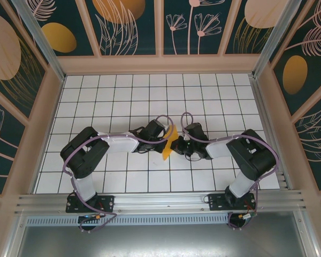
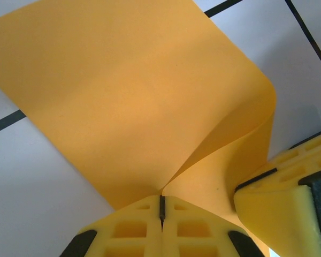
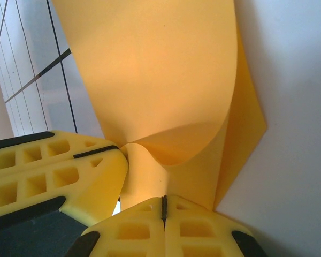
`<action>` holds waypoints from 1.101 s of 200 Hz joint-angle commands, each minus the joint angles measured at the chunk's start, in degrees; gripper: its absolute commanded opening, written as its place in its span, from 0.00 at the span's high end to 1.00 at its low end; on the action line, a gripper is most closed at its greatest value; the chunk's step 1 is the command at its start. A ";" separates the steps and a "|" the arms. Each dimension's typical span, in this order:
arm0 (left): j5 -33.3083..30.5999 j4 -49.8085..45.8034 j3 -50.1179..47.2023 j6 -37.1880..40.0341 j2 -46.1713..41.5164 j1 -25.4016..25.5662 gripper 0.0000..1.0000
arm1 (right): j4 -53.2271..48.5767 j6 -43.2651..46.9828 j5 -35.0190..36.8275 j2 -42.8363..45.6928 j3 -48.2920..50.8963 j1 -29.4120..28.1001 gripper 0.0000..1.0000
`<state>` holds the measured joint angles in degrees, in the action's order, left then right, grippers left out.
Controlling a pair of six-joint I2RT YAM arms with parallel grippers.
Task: Fold a paper plane with a square sheet of paper (pick it up from the middle)
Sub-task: Third fold the triangle at the center of the table.
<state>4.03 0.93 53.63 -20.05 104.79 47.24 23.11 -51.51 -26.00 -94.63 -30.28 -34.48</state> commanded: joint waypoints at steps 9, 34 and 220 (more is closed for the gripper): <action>1.31 -3.79 -0.20 1.02 2.73 0.09 1.00 | -5.73 2.27 1.50 2.84 -1.89 0.79 1.00; 1.42 -3.75 -0.19 1.11 2.81 0.10 1.00 | -5.90 4.36 -0.36 4.33 -4.68 2.82 1.00; 1.55 -4.01 -0.03 1.34 2.96 0.11 1.00 | -7.85 8.52 -4.21 0.93 -8.00 8.12 1.00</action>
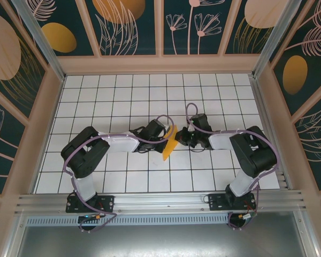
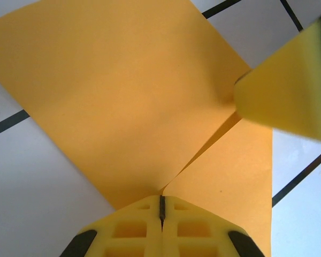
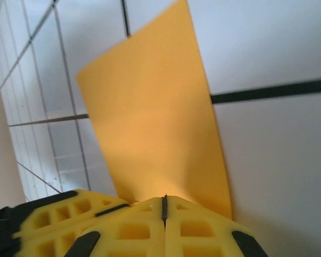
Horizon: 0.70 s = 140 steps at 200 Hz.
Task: Fold a paper plane with a square sheet of paper (pick it up from the middle)
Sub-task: Third fold the triangle at the center of the table.
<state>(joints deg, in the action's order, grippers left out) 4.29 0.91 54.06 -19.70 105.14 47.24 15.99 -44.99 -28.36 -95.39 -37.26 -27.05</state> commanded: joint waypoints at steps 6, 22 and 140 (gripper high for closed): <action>1.32 -3.99 -0.49 1.06 2.57 0.09 1.00 | -0.54 2.08 -2.07 1.25 -0.83 0.85 1.00; 1.33 -4.07 -0.42 1.07 2.62 0.04 1.00 | 0.64 1.77 -2.04 0.31 0.13 0.87 1.00; 1.42 -4.25 -0.49 1.07 2.52 0.09 1.00 | 3.70 0.43 -1.96 1.83 1.84 3.12 1.00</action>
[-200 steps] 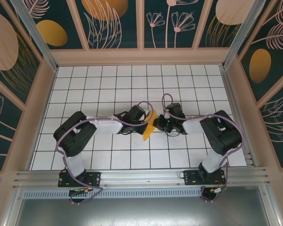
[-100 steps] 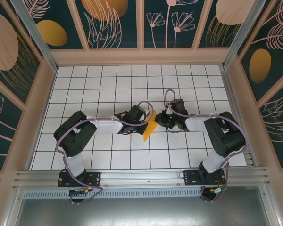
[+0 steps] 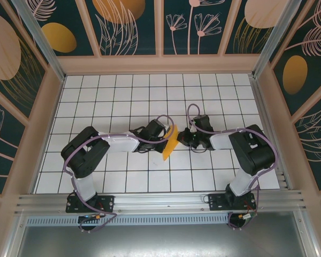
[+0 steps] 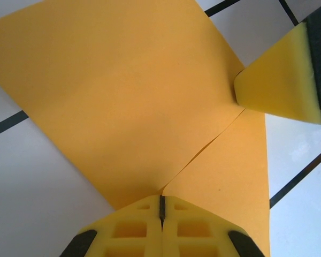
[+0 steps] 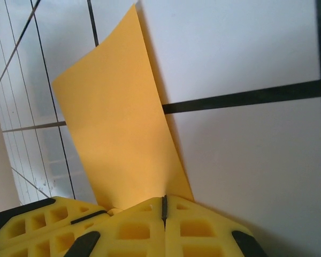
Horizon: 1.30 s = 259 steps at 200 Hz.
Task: Fold a paper plane with a square sheet of paper (pick it up from the middle)
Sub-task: Third fold the triangle at the center of the table.
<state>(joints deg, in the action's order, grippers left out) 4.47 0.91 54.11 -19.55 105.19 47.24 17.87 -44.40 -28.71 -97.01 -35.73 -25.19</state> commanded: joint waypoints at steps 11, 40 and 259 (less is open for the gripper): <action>1.24 -4.25 -0.50 0.84 2.56 0.08 1.00 | 3.73 -0.40 -3.29 3.26 0.39 1.34 1.00; 1.31 -4.38 -0.46 0.87 2.55 0.06 1.00 | 5.26 -0.74 -3.40 0.42 1.49 1.32 1.00; 0.36 -5.26 0.34 1.37 1.43 0.08 0.93 | 3.13 -0.38 -0.25 -5.88 -2.62 -3.73 1.00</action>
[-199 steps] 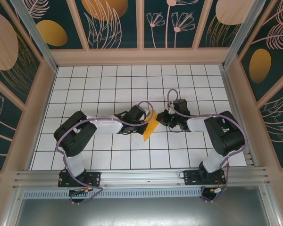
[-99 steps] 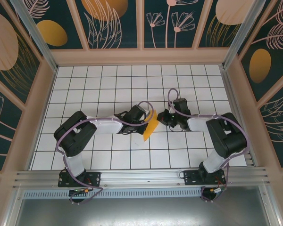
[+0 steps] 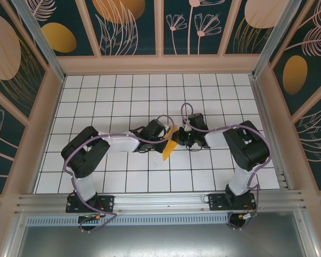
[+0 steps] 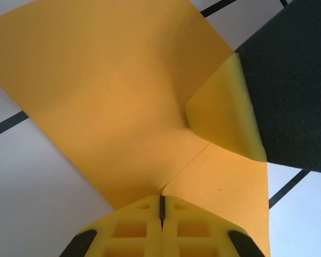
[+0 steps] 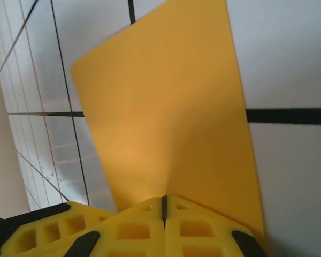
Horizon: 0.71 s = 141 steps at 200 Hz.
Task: Fold a paper plane with a square sheet of paper (pick it up from the middle)
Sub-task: Third fold the triangle at the center of the table.
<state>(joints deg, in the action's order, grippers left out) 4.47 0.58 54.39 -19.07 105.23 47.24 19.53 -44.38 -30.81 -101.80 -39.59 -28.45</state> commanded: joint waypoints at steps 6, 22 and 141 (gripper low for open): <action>0.16 -4.97 0.14 0.62 1.09 0.13 0.91 | 1.16 -0.44 2.54 -1.12 1.43 -0.48 1.00; -1.12 -5.28 0.18 -0.38 -0.82 0.04 0.79 | 1.53 -1.30 3.87 -1.19 2.42 -0.56 1.00; 16.77 17.19 -11.34 -28.30 -11.01 0.04 0.95 | 3.13 -11.70 12.92 0.55 6.55 -5.54 1.00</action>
<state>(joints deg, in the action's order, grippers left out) 15.20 10.55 45.50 -39.24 90.39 47.46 27.81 -54.48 -20.73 -100.42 -35.33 -32.75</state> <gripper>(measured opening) 0.071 0.050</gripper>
